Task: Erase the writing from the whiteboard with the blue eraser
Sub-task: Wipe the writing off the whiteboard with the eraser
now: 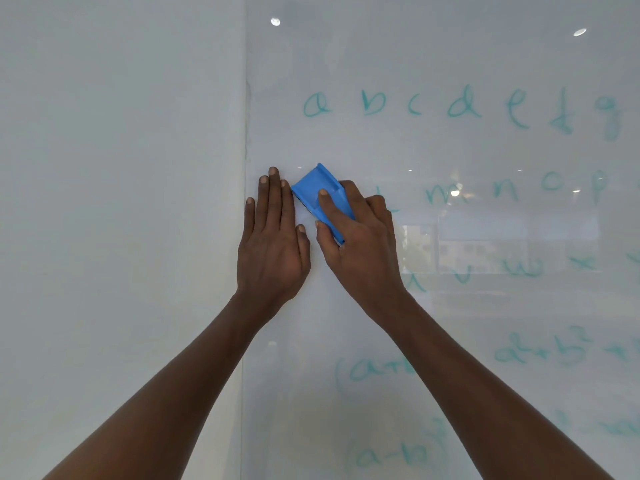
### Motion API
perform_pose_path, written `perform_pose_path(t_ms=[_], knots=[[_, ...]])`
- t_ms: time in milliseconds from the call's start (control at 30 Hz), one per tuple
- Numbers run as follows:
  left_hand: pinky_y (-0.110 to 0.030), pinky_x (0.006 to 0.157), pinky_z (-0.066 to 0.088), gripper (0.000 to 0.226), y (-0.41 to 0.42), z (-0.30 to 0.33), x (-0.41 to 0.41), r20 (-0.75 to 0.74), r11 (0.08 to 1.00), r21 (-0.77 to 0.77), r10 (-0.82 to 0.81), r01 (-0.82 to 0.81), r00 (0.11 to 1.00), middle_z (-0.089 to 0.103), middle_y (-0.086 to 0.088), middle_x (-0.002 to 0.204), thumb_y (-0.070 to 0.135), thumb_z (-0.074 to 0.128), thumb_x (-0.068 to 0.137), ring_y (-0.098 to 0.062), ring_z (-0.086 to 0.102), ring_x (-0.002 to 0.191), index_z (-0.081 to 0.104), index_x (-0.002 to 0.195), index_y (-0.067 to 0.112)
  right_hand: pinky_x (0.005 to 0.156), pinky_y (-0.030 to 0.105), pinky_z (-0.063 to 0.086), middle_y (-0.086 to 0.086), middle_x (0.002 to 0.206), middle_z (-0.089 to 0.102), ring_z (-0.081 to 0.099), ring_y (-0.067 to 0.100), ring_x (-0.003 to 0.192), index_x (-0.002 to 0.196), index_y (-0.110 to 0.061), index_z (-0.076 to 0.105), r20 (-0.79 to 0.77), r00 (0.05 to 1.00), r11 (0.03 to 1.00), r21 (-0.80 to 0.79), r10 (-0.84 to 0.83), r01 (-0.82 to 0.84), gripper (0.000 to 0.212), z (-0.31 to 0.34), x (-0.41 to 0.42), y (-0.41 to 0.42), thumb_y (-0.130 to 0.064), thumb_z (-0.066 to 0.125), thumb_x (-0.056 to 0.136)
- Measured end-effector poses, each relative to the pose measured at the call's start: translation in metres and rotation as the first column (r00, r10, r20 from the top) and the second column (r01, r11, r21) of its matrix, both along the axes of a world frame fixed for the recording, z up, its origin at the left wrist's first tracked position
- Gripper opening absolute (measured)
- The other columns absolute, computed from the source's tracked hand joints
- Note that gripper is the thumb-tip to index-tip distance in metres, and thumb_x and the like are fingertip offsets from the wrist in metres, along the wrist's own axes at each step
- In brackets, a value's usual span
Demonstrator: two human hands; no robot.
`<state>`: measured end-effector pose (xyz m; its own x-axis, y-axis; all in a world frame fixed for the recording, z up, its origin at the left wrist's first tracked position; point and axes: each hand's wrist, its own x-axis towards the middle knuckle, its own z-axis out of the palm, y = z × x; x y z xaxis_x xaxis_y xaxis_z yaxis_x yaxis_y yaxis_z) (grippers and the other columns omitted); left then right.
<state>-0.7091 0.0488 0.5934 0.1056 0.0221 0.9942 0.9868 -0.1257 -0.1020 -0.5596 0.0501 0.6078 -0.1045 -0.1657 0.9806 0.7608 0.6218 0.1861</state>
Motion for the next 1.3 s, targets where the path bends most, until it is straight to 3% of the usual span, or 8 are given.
perform_pose_path(t_ms=[233, 433, 767, 1300], knots=[[-0.04, 0.13, 0.006, 0.071, 0.003, 0.013, 0.001, -0.002, 0.999, -0.004, -0.032, 0.032, 0.999, 0.01, -0.019, 0.17, 0.027, 0.032, 0.099, -0.029, 0.007, 0.159, 0.015, 0.161, -0.004, 0.079, 0.039, 0.049, 0.015, 0.131, 0.06, 0.056, 0.031, 0.095, 0.128, -0.012, 0.064, 0.018, 1.0, 1.0, 0.027, -0.016, 0.015, 0.041, 0.034, -0.007, 0.004, -0.028, 0.051, 0.093], [-0.046, 0.129, 0.012, 0.072, 0.001, 0.017, 0.003, -0.017, 1.0, -0.007, -0.009, 0.009, 1.0, 0.012, -0.023, 0.169, 0.027, 0.03, 0.096, -0.033, 0.01, 0.158, 0.018, 0.159, -0.006, 0.076, 0.039, 0.049, 0.016, 0.127, 0.062, 0.057, 0.032, 0.091, 0.126, -0.011, 0.066, -0.005, 1.0, 0.997, 0.071, -0.015, 0.015, 0.04, 0.077, -0.016, 0.005, -0.028, 0.055, 0.091], [-0.042, 0.13, 0.008, 0.07, 0.005, 0.015, 0.002, 0.01, 1.0, -0.025, -0.002, 0.003, 1.0, 0.007, -0.017, 0.171, 0.038, 0.024, 0.104, -0.027, 0.004, 0.159, 0.013, 0.161, -0.001, 0.084, 0.043, 0.048, 0.016, 0.134, 0.056, 0.054, 0.033, 0.1, 0.135, -0.012, 0.059, 0.039, 0.999, 0.998, 0.05, -0.028, 0.026, 0.043, 0.118, -0.022, 0.001, -0.028, 0.055, 0.095], [-0.041, 0.13, 0.006, 0.071, 0.001, 0.014, 0.001, 0.003, 0.999, -0.048, 0.011, -0.011, 1.0, 0.0, -0.015, 0.172, 0.034, 0.028, 0.103, -0.025, -0.002, 0.16, 0.008, 0.162, -0.001, 0.094, 0.036, 0.041, 0.016, 0.126, 0.051, 0.05, 0.03, 0.11, 0.14, -0.017, 0.055, -0.114, 0.993, 1.0, -0.01, 0.006, -0.008, 0.046, 0.143, 0.037, 0.006, -0.032, 0.054, 0.097]])
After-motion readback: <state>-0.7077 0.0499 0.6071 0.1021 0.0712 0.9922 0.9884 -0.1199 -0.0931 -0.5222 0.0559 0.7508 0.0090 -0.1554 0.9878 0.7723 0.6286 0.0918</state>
